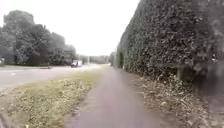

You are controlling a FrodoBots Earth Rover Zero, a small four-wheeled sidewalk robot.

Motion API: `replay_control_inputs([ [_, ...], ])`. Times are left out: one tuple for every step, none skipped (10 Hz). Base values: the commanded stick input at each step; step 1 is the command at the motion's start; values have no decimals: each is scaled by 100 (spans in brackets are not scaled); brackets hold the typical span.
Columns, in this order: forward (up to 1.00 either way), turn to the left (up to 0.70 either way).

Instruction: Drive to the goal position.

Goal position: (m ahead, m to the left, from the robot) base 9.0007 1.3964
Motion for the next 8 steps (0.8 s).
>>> replay_control_inputs([
  [100,0],
  [100,0],
  [100,0],
  [100,0],
  [100,0],
  [100,0],
  [100,0],
  [100,0],
])
